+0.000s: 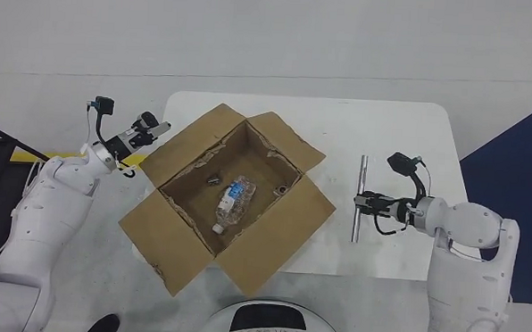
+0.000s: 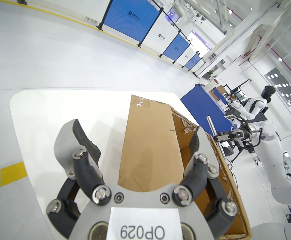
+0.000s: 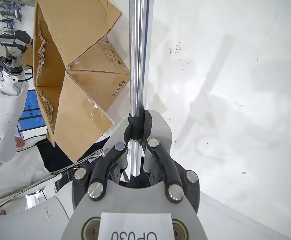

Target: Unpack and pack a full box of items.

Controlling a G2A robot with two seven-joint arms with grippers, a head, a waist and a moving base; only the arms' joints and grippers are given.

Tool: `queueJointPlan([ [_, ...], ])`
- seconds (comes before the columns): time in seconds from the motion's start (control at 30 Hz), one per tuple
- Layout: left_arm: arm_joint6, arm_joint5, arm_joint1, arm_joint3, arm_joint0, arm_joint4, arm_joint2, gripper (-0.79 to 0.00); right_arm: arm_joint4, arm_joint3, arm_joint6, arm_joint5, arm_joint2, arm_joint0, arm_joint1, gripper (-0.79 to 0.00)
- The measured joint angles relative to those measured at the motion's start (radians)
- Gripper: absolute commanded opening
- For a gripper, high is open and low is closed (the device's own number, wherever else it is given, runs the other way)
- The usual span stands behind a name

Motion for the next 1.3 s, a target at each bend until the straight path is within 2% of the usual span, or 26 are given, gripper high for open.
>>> queueJointPlan([
  [0.17,0.0,0.0,0.0,0.0,0.0,0.0,0.0,0.0,0.001,0.003,-0.001,0.0,0.001,-0.001,0.0,-0.785],
  [0.33,0.0,0.0,0.0,0.0,0.0,0.0,0.0,0.0,0.188,-0.002,-0.016,-0.094,0.013,-0.028,0.009,-0.785],
  [0.47,0.0,0.0,0.0,0.0,0.0,0.0,0.0,0.0,0.252,-0.083,0.007,-0.088,-0.095,0.027,0.017,-0.785],
  [0.6,0.0,0.0,0.0,0.0,0.0,0.0,0.0,0.0,0.252,-0.123,0.007,-0.014,-0.276,0.129,0.023,-0.785],
  [0.73,0.0,0.0,0.0,0.0,0.0,0.0,0.0,0.0,0.165,-0.018,-0.026,0.088,-0.502,0.285,0.013,-0.785],
  [0.9,0.0,0.0,0.0,0.0,0.0,0.0,0.0,0.0,0.217,0.168,-0.149,0.161,-0.686,0.424,-0.01,-0.785],
  [1.03,0.0,0.0,0.0,0.0,0.0,0.0,0.0,0.0,0.174,0.278,-0.236,0.178,-0.792,0.468,-0.022,-0.785],
  [1.13,0.0,0.0,0.0,0.0,0.0,0.0,0.0,0.0,0.157,0.35,-0.255,0.181,-0.864,0.488,-0.029,-0.785],
  [1.3,0.0,0.0,0.0,0.0,0.0,0.0,0.0,0.0,0.115,0.442,-0.275,0.212,-0.9,0.5,-0.028,-0.785],
])
